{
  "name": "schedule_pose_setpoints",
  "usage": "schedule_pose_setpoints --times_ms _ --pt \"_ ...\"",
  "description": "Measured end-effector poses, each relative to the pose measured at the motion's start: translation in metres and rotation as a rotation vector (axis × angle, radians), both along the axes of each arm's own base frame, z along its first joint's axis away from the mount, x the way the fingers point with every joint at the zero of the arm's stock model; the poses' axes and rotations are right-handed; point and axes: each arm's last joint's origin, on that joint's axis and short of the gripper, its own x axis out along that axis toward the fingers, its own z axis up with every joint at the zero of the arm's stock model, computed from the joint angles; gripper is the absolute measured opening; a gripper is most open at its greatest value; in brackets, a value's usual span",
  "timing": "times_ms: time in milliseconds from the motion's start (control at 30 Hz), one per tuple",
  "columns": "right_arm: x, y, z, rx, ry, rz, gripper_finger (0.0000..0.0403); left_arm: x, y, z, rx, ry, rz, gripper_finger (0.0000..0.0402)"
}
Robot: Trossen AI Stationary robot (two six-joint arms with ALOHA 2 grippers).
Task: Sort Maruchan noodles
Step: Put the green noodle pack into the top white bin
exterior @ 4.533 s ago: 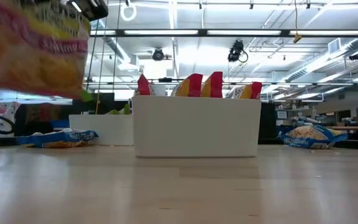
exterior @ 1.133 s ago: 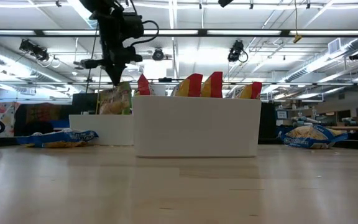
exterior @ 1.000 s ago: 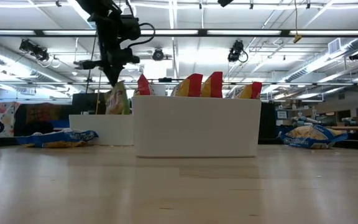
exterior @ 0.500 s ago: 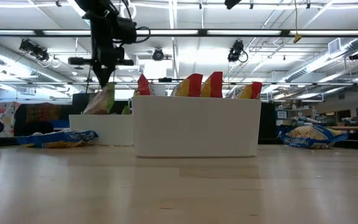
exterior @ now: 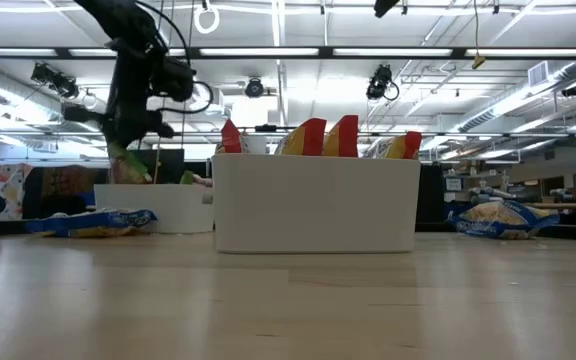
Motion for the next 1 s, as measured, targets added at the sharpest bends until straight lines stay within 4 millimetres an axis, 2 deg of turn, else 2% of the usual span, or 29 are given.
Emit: schedule_pose_setpoints --times_ms 133,267,400,667,833,1000 --pt "0.003 -0.008 0.003 -0.017 -0.046 -0.012 0.0200 -0.005 -0.005 0.015 0.035 -0.048 -0.008 0.0000" --pt "0.004 -0.013 0.005 -0.009 -0.079 -0.035 0.0200 -0.008 -0.010 0.022 0.016 -0.135 -0.002 0.0005" --pt "0.003 -0.017 0.005 0.029 -0.123 -0.121 0.0200 0.000 -0.013 0.023 0.035 -0.212 0.018 0.0024" --pt "0.001 -0.028 0.005 0.054 -0.159 -0.207 0.0203 0.019 -0.018 0.026 0.115 -0.456 0.235 0.0057" --pt "0.002 -0.039 0.008 0.003 -0.166 -0.181 0.0203 0.019 -0.023 0.029 0.187 -0.586 0.581 0.0095" --pt "0.003 -0.053 0.013 -0.054 -0.198 -0.169 0.0203 0.015 -0.017 0.053 0.284 -0.783 1.008 0.0159"
